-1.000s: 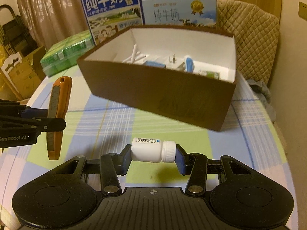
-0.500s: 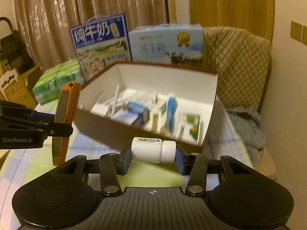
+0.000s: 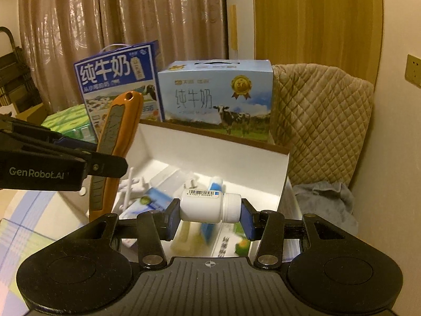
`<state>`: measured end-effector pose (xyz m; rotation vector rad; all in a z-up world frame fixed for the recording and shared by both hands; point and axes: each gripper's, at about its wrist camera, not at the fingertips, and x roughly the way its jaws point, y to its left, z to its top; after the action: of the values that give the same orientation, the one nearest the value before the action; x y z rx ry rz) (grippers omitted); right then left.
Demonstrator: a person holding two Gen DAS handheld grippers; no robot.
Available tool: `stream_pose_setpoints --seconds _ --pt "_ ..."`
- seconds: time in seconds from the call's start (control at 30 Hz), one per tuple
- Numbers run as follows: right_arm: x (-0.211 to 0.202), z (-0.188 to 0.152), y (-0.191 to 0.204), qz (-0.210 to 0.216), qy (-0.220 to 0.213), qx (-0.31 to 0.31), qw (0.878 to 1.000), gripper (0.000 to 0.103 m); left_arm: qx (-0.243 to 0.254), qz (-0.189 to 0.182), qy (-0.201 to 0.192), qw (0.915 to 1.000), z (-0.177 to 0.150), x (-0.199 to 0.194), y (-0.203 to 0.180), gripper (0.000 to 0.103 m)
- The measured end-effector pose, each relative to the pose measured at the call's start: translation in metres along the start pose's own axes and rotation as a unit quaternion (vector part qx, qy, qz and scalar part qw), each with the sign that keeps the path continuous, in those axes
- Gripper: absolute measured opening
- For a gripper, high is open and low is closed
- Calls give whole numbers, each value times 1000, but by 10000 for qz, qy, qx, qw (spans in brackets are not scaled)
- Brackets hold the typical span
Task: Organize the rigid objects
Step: 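Lower the knife and pill bottle into the box and open both grippers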
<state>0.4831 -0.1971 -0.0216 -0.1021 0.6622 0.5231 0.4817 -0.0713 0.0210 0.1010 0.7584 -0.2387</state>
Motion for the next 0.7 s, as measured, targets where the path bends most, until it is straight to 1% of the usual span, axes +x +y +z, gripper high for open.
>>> stream_pose_setpoints --seconds 0.13,0.27,0.47,0.7 --pt "19 5 -11 -23 133 -11 9999 44 -26 -27 124 9999 6 22 -2 30" --pt "34 3 -22 -28 310 -36 9995 44 -131 -71 331 9993 6 46 -3 30" --pt "53 0 -30 3 612 -170 9980 44 -341 -112 779 9963 -4 81 3 30" --pt "67 0 -34 -5 791 -361 9962 44 -442 -75 1093 9930 -13 107 8 30"
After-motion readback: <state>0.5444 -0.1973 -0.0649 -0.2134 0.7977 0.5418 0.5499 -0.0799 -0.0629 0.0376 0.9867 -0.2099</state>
